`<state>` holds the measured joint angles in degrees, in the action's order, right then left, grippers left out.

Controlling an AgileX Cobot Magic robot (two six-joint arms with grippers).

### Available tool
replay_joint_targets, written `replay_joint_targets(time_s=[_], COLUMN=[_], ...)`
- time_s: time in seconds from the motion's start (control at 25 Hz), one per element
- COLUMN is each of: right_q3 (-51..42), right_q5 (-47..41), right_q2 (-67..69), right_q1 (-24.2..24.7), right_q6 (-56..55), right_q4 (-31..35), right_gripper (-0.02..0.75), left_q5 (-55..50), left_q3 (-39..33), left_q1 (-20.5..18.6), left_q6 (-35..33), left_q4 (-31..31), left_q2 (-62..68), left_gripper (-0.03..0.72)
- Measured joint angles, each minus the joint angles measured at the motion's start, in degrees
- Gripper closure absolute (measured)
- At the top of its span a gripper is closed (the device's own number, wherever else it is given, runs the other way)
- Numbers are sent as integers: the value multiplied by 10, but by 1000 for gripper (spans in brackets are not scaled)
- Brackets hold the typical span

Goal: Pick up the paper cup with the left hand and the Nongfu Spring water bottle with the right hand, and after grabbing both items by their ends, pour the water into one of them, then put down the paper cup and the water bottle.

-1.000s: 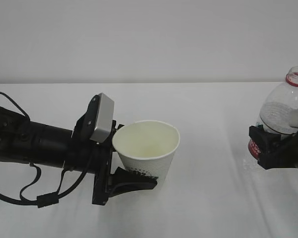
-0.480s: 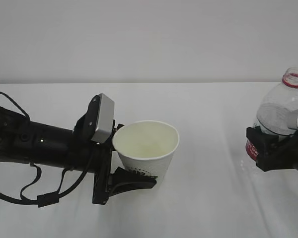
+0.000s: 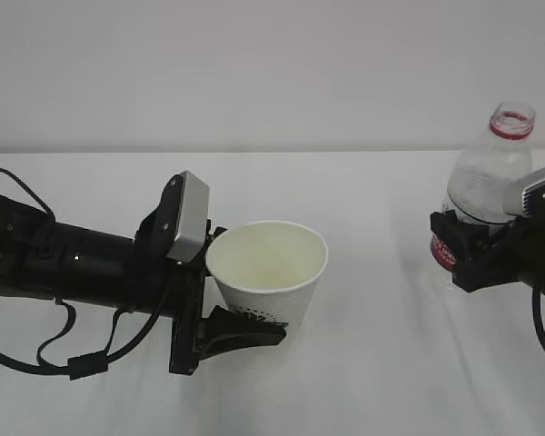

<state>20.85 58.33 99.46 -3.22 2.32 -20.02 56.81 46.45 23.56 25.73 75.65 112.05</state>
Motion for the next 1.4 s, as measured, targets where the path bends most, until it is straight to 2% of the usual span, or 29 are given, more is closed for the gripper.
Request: replay_joint_targets(time_s=[0.84,1.4], right_q3=[106,152], right_q5=[-90,-109], right_q2=[0,0], right_q1=[0,-6], right_q6=[-1,-1], right_q4=[-112,-166], right_gripper=[253,254], left_q5=[2,-6], left_q3=[0,0], left_q1=[0,1], left_q6=[-10,-11], left_q4=[7,8], left_q2=[0,0], left_gripper=[143,144])
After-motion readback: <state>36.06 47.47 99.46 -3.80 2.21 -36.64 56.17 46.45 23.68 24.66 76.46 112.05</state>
